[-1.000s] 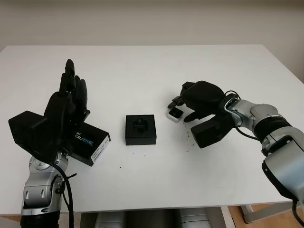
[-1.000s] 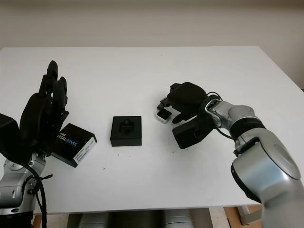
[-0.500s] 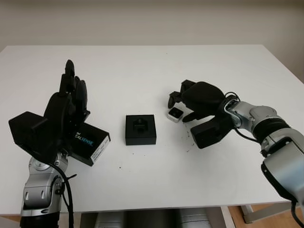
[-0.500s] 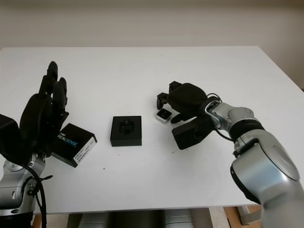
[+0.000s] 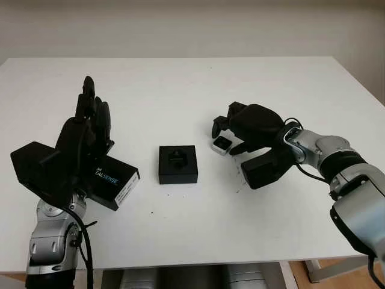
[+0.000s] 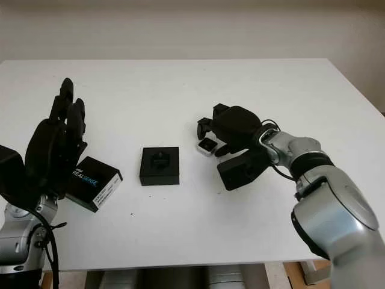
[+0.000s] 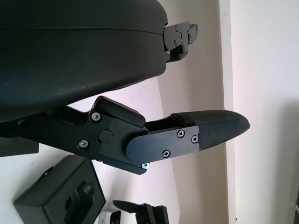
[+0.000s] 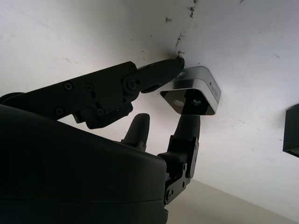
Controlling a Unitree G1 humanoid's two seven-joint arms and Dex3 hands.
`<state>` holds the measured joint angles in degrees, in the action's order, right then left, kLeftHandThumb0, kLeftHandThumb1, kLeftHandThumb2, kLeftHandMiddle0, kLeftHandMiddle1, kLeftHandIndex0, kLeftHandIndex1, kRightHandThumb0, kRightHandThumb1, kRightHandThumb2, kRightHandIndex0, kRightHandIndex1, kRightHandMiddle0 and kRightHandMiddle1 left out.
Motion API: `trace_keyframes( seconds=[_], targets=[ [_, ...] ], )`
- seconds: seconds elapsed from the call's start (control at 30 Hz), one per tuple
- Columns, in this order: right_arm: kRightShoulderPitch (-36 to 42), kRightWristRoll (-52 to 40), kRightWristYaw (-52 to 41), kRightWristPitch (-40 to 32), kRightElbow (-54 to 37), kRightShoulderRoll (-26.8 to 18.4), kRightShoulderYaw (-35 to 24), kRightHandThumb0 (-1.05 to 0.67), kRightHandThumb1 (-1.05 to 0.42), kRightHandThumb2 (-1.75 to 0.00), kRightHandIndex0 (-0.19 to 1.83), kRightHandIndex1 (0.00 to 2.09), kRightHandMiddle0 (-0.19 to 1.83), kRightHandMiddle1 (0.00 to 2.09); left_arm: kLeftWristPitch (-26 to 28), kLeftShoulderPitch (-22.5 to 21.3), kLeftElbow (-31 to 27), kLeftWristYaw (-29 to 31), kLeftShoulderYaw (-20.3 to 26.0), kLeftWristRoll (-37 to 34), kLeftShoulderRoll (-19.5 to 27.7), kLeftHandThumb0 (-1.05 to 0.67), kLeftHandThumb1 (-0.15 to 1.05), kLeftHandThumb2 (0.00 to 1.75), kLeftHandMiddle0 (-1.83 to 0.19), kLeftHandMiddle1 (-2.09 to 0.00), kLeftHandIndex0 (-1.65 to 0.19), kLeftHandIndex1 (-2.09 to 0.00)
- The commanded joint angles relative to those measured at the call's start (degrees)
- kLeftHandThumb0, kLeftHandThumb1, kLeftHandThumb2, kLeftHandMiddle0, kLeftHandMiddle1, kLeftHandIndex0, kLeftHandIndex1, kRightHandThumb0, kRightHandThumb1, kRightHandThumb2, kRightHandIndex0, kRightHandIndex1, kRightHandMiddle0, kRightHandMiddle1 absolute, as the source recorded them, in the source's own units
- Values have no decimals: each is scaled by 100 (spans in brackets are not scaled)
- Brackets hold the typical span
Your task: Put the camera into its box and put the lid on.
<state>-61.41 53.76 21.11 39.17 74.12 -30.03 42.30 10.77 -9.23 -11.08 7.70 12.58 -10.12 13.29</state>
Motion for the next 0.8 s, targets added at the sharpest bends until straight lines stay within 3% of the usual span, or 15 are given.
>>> trace_keyframes(
  seconds=[0.0,0.43,0.77],
  targets=[
    [52,45,42,47,32,61,49,-37,-86,-5,10,131,21,108,-40,-12,-45,-26,-8,20,-8,-84,105,63,19,0,19,0],
    [81,137,189,129,37,62,111,-35,-89,-6,18,132,28,111,1,8,-94,-62,-39,25,0,-84,105,64,19,0,19,0],
    [56,233,312,186,58,22,215,-36,-95,-5,9,176,43,129,75,2,-101,-106,-44,28,-48,-84,105,62,19,0,19,0]
  ],
)
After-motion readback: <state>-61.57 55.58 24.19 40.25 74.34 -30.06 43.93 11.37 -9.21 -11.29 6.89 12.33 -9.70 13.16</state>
